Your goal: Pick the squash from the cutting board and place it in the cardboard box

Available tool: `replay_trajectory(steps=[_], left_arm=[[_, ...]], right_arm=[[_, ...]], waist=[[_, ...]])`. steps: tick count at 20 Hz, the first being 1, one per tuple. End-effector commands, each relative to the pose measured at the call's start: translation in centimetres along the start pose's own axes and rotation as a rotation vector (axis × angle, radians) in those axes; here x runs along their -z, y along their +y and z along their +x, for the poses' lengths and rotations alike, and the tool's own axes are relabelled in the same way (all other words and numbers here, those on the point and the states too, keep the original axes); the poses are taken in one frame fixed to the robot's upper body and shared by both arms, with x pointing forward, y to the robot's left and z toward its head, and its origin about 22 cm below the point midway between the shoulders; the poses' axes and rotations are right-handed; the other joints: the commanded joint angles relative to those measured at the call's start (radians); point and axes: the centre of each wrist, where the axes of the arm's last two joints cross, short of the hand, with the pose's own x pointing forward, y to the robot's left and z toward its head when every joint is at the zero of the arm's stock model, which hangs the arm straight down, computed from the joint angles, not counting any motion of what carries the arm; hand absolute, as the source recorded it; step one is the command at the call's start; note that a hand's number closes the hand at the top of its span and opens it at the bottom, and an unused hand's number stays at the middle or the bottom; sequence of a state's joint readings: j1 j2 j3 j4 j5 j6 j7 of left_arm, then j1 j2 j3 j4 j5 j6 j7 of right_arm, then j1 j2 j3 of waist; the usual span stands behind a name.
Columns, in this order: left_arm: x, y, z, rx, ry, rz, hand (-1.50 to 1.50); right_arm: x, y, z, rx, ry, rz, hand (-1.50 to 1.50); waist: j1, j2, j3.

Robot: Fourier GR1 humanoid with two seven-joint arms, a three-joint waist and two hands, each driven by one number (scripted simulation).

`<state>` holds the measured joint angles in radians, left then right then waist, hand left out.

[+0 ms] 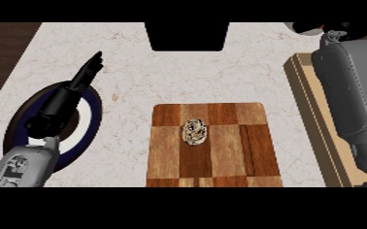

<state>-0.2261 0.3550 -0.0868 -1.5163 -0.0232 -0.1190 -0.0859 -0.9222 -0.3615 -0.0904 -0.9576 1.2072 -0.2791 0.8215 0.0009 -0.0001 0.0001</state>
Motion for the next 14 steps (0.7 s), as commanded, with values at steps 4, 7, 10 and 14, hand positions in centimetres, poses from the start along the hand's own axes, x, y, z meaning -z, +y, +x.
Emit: replay_trajectory(steps=[4, 7, 10, 14], left_arm=[[-1.1, 0.2, -0.6, -0.005, 0.018, -0.004, 0.0], [0.0, -0.9, 1.6, -0.011, -0.006, -0.011, 0.0], [-0.3, 0.7, 0.0, 0.008, 0.007, 0.007, 0.0], [-0.4, -0.3, 0.9, -0.013, 0.003, -0.014, 0.0]], right_arm=[[5.3, -3.7, -6.0, -0.05, 0.136, -0.041, 1.5], [6.9, -3.1, -10.1, -0.15, 0.145, 0.051, 1.5], [6.0, -1.9, -12.0, -0.181, 0.192, 0.21, 1.5], [8.0, -2.0, -17.1, -0.166, 0.264, 0.378, 1.5]], waist=[[0.001, -0.001, 0.0], [0.006, 0.0, 0.001], [-0.009, -0.002, 0.0], [0.002, 0.002, 0.001]])
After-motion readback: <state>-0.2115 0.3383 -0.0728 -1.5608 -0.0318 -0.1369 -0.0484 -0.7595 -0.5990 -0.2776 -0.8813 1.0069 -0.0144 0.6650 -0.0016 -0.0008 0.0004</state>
